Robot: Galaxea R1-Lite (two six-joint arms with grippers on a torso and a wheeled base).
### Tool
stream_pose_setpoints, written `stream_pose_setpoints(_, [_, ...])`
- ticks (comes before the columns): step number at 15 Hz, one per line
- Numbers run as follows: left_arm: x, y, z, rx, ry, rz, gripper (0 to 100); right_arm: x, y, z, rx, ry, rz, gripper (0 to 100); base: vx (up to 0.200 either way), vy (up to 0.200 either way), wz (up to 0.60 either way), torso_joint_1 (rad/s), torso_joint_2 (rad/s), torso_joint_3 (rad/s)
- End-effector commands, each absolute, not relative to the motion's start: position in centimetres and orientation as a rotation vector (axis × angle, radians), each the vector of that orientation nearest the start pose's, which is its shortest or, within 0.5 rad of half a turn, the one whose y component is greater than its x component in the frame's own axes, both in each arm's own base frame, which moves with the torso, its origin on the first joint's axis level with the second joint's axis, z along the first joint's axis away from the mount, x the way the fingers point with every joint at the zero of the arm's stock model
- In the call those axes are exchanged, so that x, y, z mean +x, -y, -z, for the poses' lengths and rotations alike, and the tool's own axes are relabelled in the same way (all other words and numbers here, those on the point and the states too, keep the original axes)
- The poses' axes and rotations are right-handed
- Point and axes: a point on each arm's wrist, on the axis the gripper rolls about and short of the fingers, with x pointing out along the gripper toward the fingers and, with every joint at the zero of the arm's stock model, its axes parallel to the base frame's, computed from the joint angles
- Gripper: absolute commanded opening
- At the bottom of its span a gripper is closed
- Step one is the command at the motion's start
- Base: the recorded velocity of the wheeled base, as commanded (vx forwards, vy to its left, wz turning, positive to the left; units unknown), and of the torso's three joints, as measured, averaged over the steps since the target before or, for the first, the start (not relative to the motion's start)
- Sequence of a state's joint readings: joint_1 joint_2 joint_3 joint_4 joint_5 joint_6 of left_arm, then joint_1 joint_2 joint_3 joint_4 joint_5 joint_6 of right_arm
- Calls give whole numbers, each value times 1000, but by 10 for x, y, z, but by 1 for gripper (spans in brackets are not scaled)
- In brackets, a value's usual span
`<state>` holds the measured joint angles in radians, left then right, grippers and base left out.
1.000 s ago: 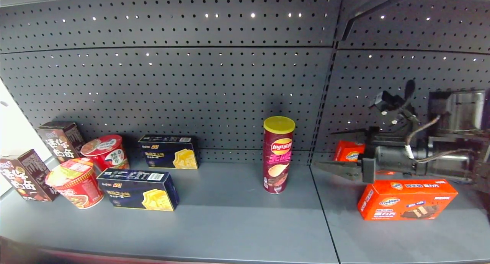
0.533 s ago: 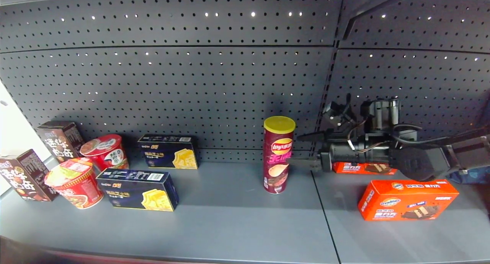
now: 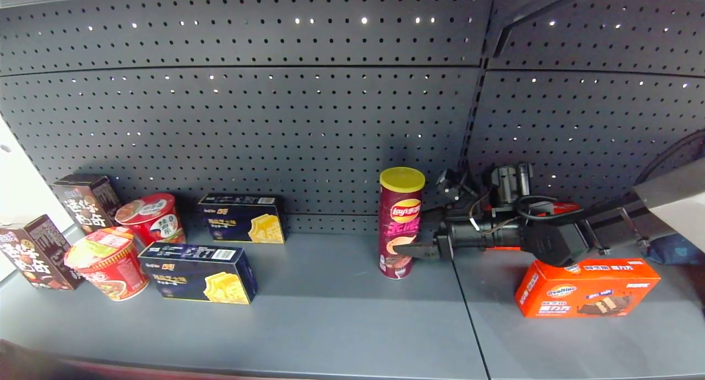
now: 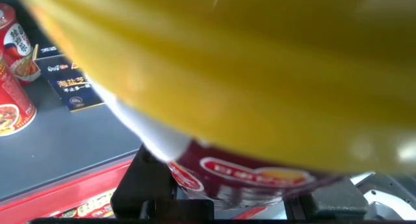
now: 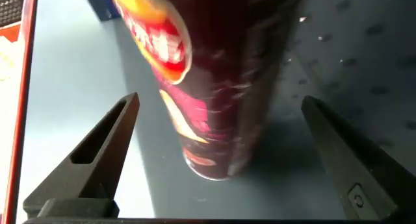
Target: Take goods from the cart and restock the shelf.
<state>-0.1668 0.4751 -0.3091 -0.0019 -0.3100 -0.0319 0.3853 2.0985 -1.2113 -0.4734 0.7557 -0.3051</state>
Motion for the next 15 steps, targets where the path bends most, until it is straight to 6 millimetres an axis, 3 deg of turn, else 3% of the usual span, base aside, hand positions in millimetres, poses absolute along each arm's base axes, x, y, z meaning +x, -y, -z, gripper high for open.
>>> stream_pose_setpoints(1, [17,10,-166,-44,-174,472,0,376,-172,-120,-182,-281,-1186,100,0,0,0,0,0,0])
stream_pose_setpoints(10, [16,9,-164,-44,-185,465,0,394,-194,-95,-178,-303,-1211,100,0,0,0,0,0,0])
stream_pose_setpoints(11, [16,9,-164,-44,-185,465,0,393,-195,-95,-180,-304,-1209,0,0,0,0,0,0,0])
stream_pose_setpoints(15, [16,10,-159,-46,-204,466,0,378,-188,-113,-185,-289,-1200,0,0,0,0,0,0,0])
